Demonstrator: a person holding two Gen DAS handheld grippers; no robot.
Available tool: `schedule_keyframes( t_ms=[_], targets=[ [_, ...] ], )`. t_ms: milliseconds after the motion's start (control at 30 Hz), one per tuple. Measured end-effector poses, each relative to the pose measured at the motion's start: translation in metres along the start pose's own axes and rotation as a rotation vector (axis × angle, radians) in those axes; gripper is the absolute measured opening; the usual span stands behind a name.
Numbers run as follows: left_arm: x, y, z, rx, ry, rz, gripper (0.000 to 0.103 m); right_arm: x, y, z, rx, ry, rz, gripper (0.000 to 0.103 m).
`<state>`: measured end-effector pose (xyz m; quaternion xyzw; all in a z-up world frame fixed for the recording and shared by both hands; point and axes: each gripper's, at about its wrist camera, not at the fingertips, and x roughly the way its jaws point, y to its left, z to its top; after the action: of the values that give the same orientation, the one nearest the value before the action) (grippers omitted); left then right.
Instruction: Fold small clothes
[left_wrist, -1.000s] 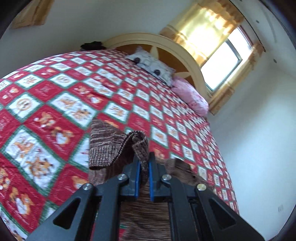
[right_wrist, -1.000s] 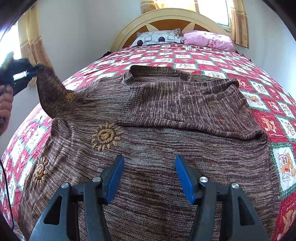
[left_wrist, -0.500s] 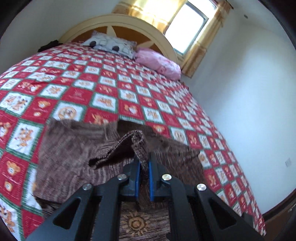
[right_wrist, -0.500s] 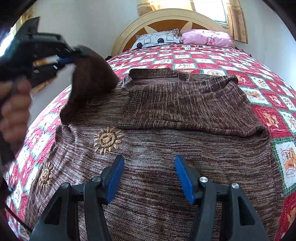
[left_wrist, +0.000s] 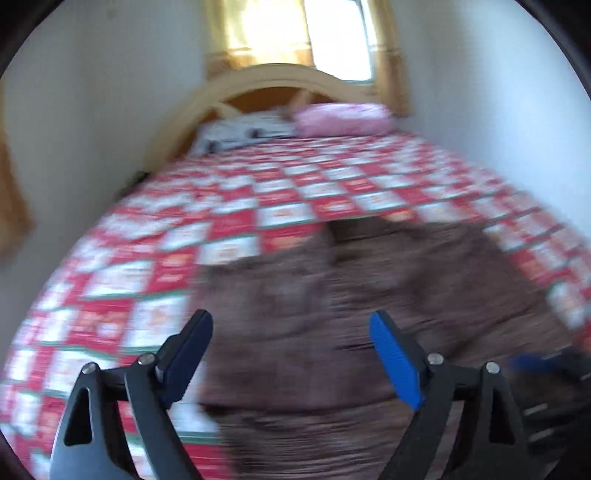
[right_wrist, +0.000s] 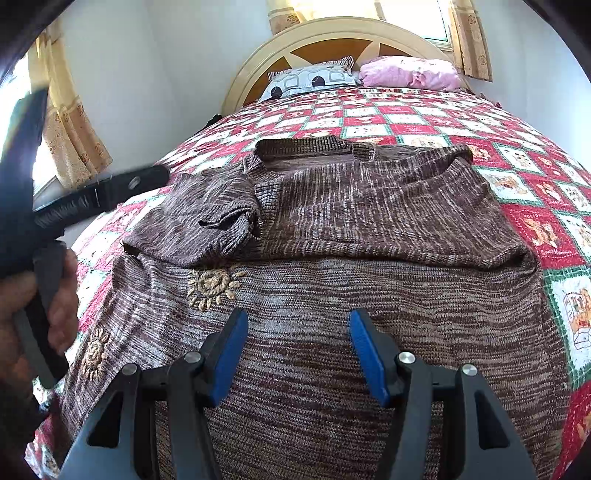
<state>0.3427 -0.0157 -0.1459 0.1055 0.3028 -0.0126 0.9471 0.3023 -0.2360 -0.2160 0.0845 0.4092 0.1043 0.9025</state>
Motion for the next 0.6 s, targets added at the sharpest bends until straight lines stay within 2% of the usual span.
schedule_keyframes(
  t_ms=[67, 100, 167, 267, 333, 433, 500, 600],
  targets=[
    [0.013, 0.025, -0.010, 0.003, 0.034, 0.176, 0.089, 0.000, 0.000, 0.000, -0.001, 0.001, -0.003, 0.059],
    [0.022, 0.044, -0.017, -0.041, 0.075, 0.229, 0.089, 0.000, 0.000, 0.000, -0.002, 0.002, -0.004, 0.059],
    [0.037, 0.063, -0.028, -0.099, 0.148, 0.221, 0.089, 0.000, 0.001, 0.000, -0.007, 0.004, -0.011, 0.059],
    [0.055, 0.074, -0.048, -0.151, 0.242, 0.162, 0.090, -0.003, 0.005, 0.001, -0.010, -0.002, -0.030, 0.059],
    [0.049, 0.073, -0.048, -0.164, 0.219, 0.153, 0.094, -0.005, 0.008, 0.007, -0.009, 0.026, -0.049, 0.059],
    [0.051, 0.072, -0.050, -0.174, 0.225, 0.156, 0.096, -0.011, 0.028, 0.026, -0.056, 0.049, -0.083, 0.059],
    [0.053, 0.076, -0.052, -0.207, 0.233, 0.140, 0.100, -0.008, 0.049, 0.042, -0.132, 0.051, -0.073, 0.059],
    [0.056, 0.083, -0.051, -0.261, 0.243, 0.097, 0.101, 0.012, 0.077, 0.063, -0.258, 0.030, -0.131, 0.059]
  ],
)
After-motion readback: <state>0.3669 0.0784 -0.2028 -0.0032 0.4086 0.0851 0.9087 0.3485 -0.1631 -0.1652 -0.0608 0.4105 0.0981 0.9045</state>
